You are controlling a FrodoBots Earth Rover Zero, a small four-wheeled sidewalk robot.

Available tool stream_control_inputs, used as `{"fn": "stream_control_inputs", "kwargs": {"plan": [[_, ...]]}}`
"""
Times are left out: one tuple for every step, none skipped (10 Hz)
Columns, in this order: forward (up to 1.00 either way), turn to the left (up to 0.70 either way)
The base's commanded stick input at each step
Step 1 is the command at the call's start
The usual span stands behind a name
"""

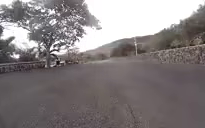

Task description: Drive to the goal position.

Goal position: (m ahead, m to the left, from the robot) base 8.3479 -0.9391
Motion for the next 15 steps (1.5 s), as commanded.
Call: {"fn": "stream_control_inputs", "kwargs": {"plan": [[0.70, 0.00], [0.70, 0.00], [0.70, 0.00], [0.70, 0.00], [0.70, 0.00], [0.70, 0.00], [0.70, 0.00], [0.70, 0.00], [0.70, 0.00], [0.70, 0.00], [0.70, 0.00], [0.70, 0.00], [0.70, 0.00], [0.70, 0.00], [0.70, 0.00]]}}
